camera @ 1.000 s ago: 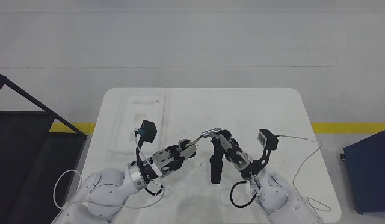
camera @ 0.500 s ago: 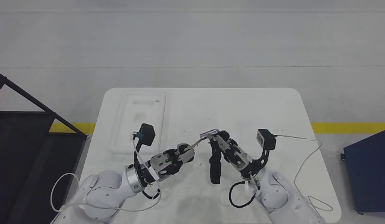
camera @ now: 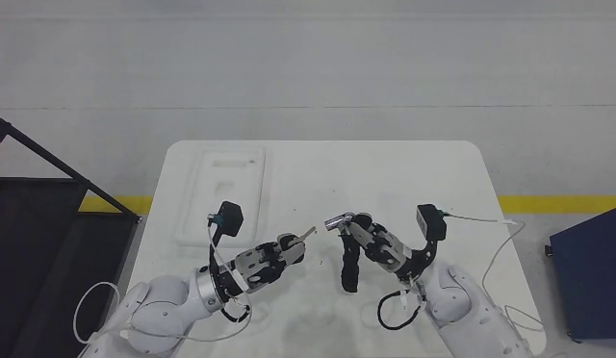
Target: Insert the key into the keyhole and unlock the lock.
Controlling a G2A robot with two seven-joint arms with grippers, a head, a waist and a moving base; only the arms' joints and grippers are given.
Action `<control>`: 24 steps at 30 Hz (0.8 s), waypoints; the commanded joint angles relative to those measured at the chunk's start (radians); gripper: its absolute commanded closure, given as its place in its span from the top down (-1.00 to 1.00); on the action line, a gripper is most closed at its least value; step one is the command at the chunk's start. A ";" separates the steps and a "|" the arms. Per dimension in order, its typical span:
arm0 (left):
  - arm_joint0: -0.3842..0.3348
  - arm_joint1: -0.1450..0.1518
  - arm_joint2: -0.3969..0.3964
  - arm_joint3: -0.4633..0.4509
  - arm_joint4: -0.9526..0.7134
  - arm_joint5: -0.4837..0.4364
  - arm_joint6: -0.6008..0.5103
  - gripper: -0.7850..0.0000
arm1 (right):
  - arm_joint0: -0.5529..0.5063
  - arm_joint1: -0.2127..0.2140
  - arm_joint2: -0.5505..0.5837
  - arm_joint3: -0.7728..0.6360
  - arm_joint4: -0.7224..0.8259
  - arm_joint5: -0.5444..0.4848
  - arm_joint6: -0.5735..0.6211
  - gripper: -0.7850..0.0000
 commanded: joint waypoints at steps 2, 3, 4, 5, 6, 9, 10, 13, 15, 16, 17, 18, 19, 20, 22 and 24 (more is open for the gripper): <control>0.006 0.001 -0.004 -0.001 -0.001 -0.001 -0.006 -1.00 | 0.000 0.007 0.007 -0.012 0.018 0.001 0.031 -1.00; 0.008 0.002 -0.004 -0.002 0.001 -0.001 -0.013 -1.00 | 0.000 0.009 0.009 -0.018 0.024 0.001 0.042 -1.00; 0.008 0.002 -0.004 -0.002 0.001 -0.001 -0.017 -1.00 | -0.001 0.011 0.010 -0.024 0.030 0.001 0.053 -1.00; 0.007 0.002 -0.002 -0.003 0.002 -0.002 -0.022 -1.00 | -0.001 0.014 0.009 -0.031 0.036 0.001 0.065 -1.00; 0.006 0.003 0.000 -0.004 0.003 -0.004 -0.027 -1.00 | -0.003 0.016 0.009 -0.037 0.044 0.001 0.073 -1.00; 0.001 0.003 0.008 -0.004 0.008 -0.008 -0.037 -1.00 | -0.008 0.020 0.006 -0.052 0.069 0.001 0.089 -1.00; -0.001 0.003 0.011 -0.005 0.011 -0.009 -0.043 -1.00 | -0.009 0.021 0.005 -0.056 0.075 0.001 0.095 -1.00; -0.007 0.003 0.015 -0.004 0.014 -0.009 -0.048 -1.00 | -0.009 0.024 0.007 -0.057 0.076 0.001 0.108 -1.00; -0.007 0.004 0.014 -0.005 0.015 -0.012 -0.050 -1.00 | -0.009 0.024 0.007 -0.057 0.076 0.001 0.108 -1.00; -0.005 0.004 0.012 -0.005 0.014 -0.013 -0.050 -1.00 | -0.009 0.024 0.007 -0.057 0.076 0.001 0.108 -1.00; -0.003 0.005 0.009 -0.006 0.011 -0.017 -0.052 -1.00 | -0.009 0.024 0.007 -0.057 0.076 0.001 0.108 -1.00; 0.000 0.006 0.004 -0.006 0.008 -0.022 -0.052 -1.00 | -0.009 0.024 0.007 -0.057 0.076 0.001 0.108 -1.00; 0.004 0.006 0.000 -0.008 -0.002 -0.029 -0.052 -1.00 | -0.009 0.024 0.007 -0.057 0.076 0.001 0.108 -1.00; 0.009 0.007 -0.005 -0.010 -0.012 -0.037 -0.054 -1.00 | -0.009 0.024 0.007 -0.057 0.076 0.001 0.108 -1.00; 0.017 0.010 -0.016 -0.017 -0.022 -0.053 -0.070 -1.00 | -0.009 0.024 0.007 -0.057 0.076 0.001 0.108 -1.00; 0.022 0.013 -0.031 -0.025 -0.016 -0.058 -0.094 -1.00 | -0.009 0.024 0.007 -0.057 0.076 0.001 0.108 -1.00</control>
